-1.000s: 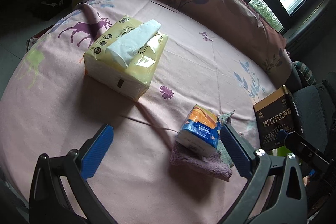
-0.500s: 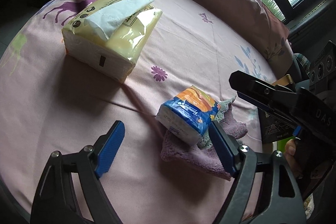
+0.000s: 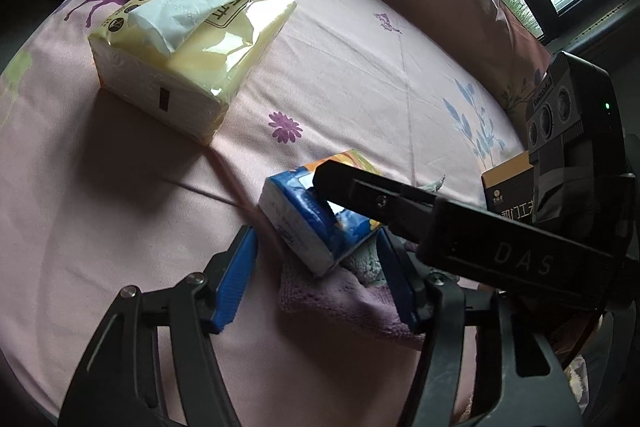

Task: Organize soft objects
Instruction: 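Close the right tool on the blue Tempo tissue pack and lift it, then carry the tissue pack with the right tool over the box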

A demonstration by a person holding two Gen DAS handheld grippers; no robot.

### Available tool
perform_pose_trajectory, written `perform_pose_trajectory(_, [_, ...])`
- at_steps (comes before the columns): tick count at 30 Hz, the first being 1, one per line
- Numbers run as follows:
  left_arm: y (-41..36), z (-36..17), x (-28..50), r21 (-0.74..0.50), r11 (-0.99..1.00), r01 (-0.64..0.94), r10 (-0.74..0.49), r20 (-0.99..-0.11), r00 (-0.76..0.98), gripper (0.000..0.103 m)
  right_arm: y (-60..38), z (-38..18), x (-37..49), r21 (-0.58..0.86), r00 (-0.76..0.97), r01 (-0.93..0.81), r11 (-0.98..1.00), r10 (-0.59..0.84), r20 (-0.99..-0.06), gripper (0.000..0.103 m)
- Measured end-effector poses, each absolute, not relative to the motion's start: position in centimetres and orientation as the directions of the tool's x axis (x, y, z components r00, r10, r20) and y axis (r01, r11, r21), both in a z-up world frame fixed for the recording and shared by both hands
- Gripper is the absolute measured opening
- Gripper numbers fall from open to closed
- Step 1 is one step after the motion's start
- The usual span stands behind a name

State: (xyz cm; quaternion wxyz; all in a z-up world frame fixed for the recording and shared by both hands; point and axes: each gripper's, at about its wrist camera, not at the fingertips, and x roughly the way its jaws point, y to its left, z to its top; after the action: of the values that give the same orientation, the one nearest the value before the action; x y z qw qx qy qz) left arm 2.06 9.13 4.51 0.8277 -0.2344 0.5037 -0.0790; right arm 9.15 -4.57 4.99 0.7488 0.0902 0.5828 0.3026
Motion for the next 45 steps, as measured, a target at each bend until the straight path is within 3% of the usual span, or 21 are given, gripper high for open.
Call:
perform_pose_trajectory(2, [9.0, 4.8, 1.6, -0.444, 0.889, -0.11, -0.34, -0.802, 0.491, 0.059, -4.6, 5.8, 8.4, 0.501, 0.148, -0.361, 0.787, 0.578, -0.802, 0.047])
perform_pose_trajectory(15, [6.0, 9.5, -1.7, -0.44, 0.896, 0.057, -0.384, -0.705, 0.597, 0.059, -7.3, 12.2, 2.8, 0.411, 0.352, -0.403, 0.818, 0.553, -0.755, 0.047])
perform_pose_trajectory(28, [-1.3, 17.3, -6.6, -0.306, 0.91, 0.28, -0.41, -0.555, 0.724, 0.059, -14.9, 20.5, -3.1, 0.373, 0.595, -0.404, 0.835, 0.55, -0.586, 0.047])
perform_pose_trajectory(38, [-10.8, 21.4, -8.0, -0.203, 0.852, 0.483, -0.518, -0.464, 0.719, 0.059, -25.3, 24.3, -6.5, 0.381, 0.773, -0.289, 0.878, 0.449, -0.448, 0.047])
perform_pose_trajectory(45, [-17.3, 21.7, -7.4, -0.205, 0.771, 0.602, -0.618, -0.466, 0.633, 0.059, -31.3, 24.7, -8.1, 0.393, 0.859, -0.165, 0.904, 0.328, -0.394, 0.047])
